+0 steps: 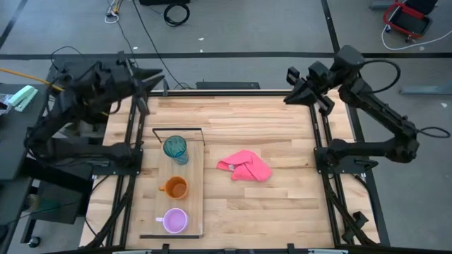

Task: Stack small to large cups/mugs on shelf
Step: Return to Home Position

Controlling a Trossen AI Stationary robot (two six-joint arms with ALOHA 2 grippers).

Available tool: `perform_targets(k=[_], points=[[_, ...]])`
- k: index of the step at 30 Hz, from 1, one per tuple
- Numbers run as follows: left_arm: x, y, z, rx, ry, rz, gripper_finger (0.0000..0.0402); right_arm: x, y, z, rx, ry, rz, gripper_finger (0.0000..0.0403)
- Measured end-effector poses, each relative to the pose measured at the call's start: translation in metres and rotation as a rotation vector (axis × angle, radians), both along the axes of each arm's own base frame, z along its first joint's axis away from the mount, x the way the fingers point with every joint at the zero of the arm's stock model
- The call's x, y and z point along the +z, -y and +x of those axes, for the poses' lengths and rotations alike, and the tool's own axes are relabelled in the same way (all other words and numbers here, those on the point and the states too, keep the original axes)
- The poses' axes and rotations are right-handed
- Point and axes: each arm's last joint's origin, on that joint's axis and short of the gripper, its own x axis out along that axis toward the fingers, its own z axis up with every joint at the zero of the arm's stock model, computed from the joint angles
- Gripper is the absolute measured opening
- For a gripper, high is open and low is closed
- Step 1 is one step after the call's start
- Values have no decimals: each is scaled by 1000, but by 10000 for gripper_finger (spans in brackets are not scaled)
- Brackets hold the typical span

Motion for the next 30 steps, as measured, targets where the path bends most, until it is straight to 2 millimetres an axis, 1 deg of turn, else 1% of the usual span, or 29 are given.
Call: perform_targets(k=[8, 11, 14, 19, 22, 25, 28, 30], points=[[-2, -45, -1, 90, 22, -44, 89, 2, 27, -22, -165, 14, -20, 43], [-3, -60, -8, 166, 22, -50, 85, 6, 35, -32, -219, 39, -42, 43], [0, -73, -22, 286, 47, -28, 81, 13, 40, -41, -278, 77, -68, 43], [7, -89, -48, 470, 143, -22, 83, 26, 44, -53, -375, 164, -112, 43], [10, -94, -59, 499, 175, -19, 87, 33, 44, -57, -456, 228, -118, 43], [11, -97, -62, 513, 186, -7, 90, 37, 44, -58, -524, 276, -112, 43], [12, -98, -59, 484, 206, -7, 91, 38, 44, -58, -551, 289, -102, 43], [13, -98, -59, 475, 207, -2, 91, 41, 43, -59, -557, 301, -127, 43]])
